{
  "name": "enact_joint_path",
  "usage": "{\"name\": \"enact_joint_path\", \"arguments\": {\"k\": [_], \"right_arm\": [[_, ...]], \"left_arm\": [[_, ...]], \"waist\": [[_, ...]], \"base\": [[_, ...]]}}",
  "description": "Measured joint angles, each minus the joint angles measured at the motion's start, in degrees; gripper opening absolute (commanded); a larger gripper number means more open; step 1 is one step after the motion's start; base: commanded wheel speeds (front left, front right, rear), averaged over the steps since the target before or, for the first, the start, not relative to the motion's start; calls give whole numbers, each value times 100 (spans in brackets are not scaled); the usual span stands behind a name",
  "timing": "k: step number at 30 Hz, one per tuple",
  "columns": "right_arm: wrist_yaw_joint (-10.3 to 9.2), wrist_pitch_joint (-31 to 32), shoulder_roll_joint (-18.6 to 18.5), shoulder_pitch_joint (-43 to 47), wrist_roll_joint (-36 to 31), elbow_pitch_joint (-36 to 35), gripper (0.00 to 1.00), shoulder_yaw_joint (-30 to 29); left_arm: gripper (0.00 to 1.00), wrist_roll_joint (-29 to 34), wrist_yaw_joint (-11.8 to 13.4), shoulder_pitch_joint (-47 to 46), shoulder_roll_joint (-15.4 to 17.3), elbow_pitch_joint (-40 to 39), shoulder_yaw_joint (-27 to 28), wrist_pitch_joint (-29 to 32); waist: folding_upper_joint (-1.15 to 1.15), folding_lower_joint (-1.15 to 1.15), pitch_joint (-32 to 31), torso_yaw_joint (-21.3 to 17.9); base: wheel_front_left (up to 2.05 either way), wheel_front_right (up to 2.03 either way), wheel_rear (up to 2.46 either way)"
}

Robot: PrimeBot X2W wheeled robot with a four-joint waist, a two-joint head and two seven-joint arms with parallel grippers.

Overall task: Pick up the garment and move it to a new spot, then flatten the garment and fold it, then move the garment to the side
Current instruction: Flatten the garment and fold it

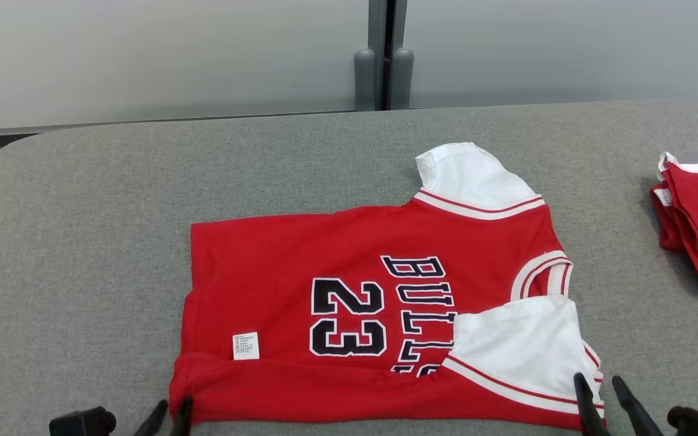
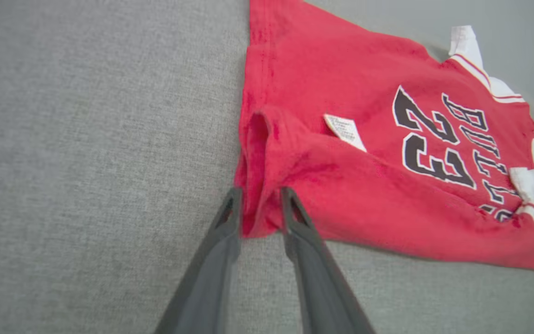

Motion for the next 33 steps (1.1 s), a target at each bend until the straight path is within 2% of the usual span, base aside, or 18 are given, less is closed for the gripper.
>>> {"name": "enact_joint_path", "arguments": {"k": [4, 8, 13, 27, 33], "right_arm": [[0, -203, -18, -307, -294, -248, 100, -2], [0, -349, -89, -554, -620, -613, 100, -21], [0, -185, -85, -641, -808, -1069, 100, -125], [0, 158, 38, -526, -893, -1505, 100, -160], [0, 164, 71, -652, -892, -1607, 100, -153]], "left_arm": [[100, 100, 8, -263, -109, 134, 67, -494], [100, 505, 86, -587, -198, 160, 76, -1230], [100, 922, 193, -935, -203, 134, 74, -1884], [100, 1112, 282, -1052, -177, 249, -111, -1871], [100, 1039, 77, -1733, -155, 653, -248, -1540]], "waist": [[0, 0, -19, -21], [0, 0, -49, -29], [0, 0, -126, -36], [0, 0, -174, -60], [0, 0, 92, -65]], "base": [[0, 0, 0], [0, 0, 0], [0, 0, 0], [0, 0, 0], [0, 0, 0]]}}
